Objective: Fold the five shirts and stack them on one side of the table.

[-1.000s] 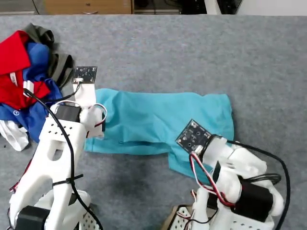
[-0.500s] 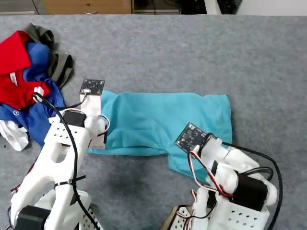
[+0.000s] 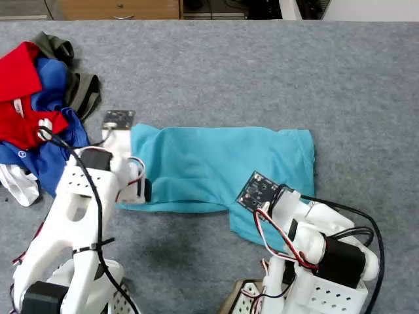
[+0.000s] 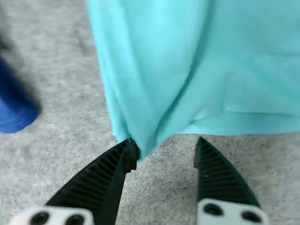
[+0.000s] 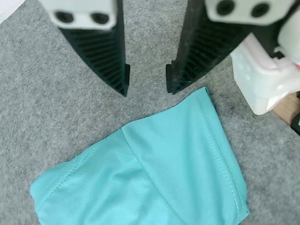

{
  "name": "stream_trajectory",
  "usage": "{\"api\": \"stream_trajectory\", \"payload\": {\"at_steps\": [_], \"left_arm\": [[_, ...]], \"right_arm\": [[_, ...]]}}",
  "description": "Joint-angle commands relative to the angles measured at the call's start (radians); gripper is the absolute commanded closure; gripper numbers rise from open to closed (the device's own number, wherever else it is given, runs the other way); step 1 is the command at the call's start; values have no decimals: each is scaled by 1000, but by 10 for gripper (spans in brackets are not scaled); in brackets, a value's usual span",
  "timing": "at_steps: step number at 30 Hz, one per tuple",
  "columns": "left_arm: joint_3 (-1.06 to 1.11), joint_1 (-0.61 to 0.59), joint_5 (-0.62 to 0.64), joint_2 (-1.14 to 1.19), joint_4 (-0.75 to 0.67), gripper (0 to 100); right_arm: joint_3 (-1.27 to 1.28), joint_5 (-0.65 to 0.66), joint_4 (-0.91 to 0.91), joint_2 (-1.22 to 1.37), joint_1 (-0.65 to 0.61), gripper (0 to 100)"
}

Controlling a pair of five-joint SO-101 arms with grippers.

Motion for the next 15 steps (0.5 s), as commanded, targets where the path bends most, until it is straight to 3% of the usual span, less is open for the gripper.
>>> {"api": "stream_trajectory", "payload": {"at_steps": [1,4,6,7,9,15], "left_arm": [[-112,-46,14,-27,32,768],[-233,-69,21,-25,78,784],[-330,-69,51,-18,107,860],[-370,-68,78,-18,106,911],[-428,-54,117,-16,63,989],[-404,38,264,64,-127,981]], "right_arm": [[-56,11,20,5,16,846],[-108,-3,5,18,15,906],[-127,-44,-35,79,13,998],[-136,-61,-55,125,15,985],[-179,-100,-92,242,10,993],[-437,-242,-198,654,-7,995]]}}
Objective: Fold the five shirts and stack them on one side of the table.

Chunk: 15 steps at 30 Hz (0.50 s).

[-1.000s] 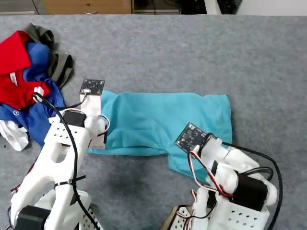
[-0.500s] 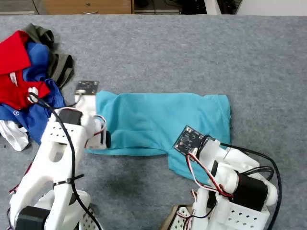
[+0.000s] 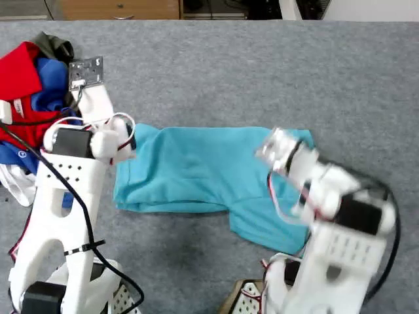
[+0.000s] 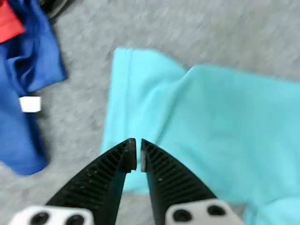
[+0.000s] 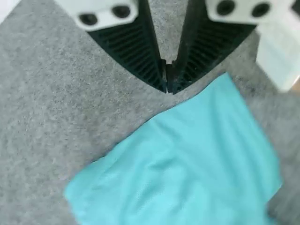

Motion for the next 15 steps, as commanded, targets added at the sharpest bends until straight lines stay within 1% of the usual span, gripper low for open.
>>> {"api": "stream_trajectory", "payload": {"at_steps": [1,4,8,12,15], "left_arm": [[-29,48,72,84,-120,981],[-40,35,121,231,-212,981],[-120,-5,155,435,-284,981],[-229,-34,153,621,-290,981],[-287,-64,153,731,-290,981]], "right_arm": [[-186,-84,-60,252,-21,995],[-289,-143,-92,444,-36,995],[-397,-222,-126,638,-61,995],[-437,-273,-206,789,-84,995],[-437,-285,-269,914,-79,995]]}}
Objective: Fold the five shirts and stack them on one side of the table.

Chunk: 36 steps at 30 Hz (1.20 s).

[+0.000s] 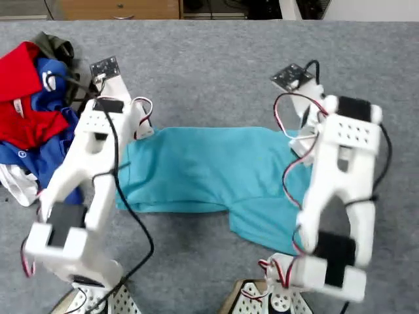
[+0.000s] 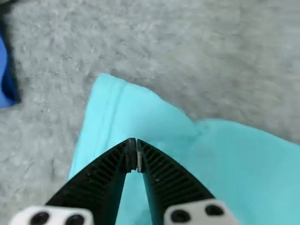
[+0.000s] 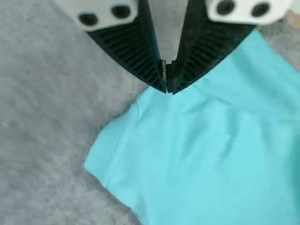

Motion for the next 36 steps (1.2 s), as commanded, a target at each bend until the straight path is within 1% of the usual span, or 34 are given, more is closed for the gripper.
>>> {"api": "stream_trajectory", "payload": {"at_steps": [1,8,12,14,18,22,24,27,30,34,36], "left_arm": [[-97,-40,8,94,-14,981],[-135,-84,6,194,-14,981],[-157,-86,5,194,-11,981],[-199,-89,3,194,21,981],[-356,-81,-44,197,166,981],[-523,-77,-44,196,313,981],[-609,-68,-51,194,407,981],[-697,-31,-114,199,545,981],[-671,5,-140,196,594,981],[-578,55,-183,148,651,981],[-473,72,-186,99,624,981]], "right_arm": [[-50,-23,-77,133,2,995],[-124,-51,-209,381,90,995],[-219,-51,-195,460,120,995],[-262,-51,-166,464,124,995],[-364,-51,-52,453,120,995],[-443,-51,44,374,113,995],[-466,-51,71,318,102,995],[-478,-51,81,257,77,995],[-473,-55,72,265,44,995],[-475,-117,5,363,30,995],[-479,-120,-31,421,27,995]]}}
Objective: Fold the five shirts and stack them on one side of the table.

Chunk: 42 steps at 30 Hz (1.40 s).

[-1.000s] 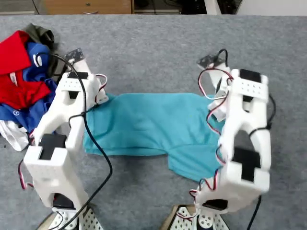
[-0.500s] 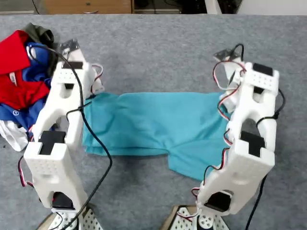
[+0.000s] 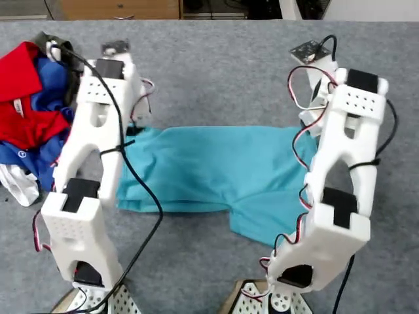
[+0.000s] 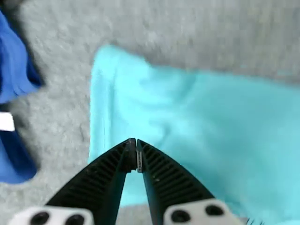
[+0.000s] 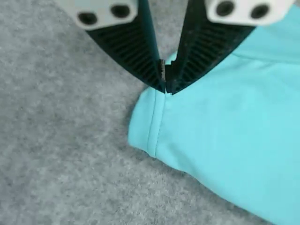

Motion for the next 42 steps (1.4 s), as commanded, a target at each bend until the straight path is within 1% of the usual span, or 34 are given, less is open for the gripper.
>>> {"api": "stream_trajectory", "payload": {"at_steps": [1,4,7,9,11,14,17,20,23,29,32,35,37,40,42], "left_arm": [[160,38,-15,-122,-37,981],[404,64,-34,-252,-155,981],[695,95,-37,-361,-376,981],[847,109,-35,-407,-489,981],[939,112,-35,-430,-540,981],[1010,92,-40,-432,-574,981],[1037,58,-43,-432,-582,981],[1063,57,-44,-441,-575,981],[1062,61,-68,-472,-545,981],[914,60,-66,-657,-390,981],[835,54,-64,-725,-370,981],[790,51,-63,-713,-436,981],[787,48,-63,-665,-522,981],[767,14,-29,-535,-637,981],[712,-25,-12,-432,-674,981]], "right_arm": [[-51,-21,-66,67,-24,995],[-84,-21,-71,142,-25,995],[-102,-15,-72,202,-22,995],[-110,-15,-94,231,-16,995],[-128,-15,-106,255,-4,995],[-179,-15,-109,302,10,995],[-237,-17,-98,346,18,995],[-308,-20,-25,375,18,995],[-369,-21,-2,401,18,995],[-526,-21,160,384,10,995],[-591,-20,235,360,12,995],[-624,-21,295,329,16,995],[-624,-31,315,314,16,995],[-610,-58,321,311,16,995],[-578,-61,319,309,15,995]]}}
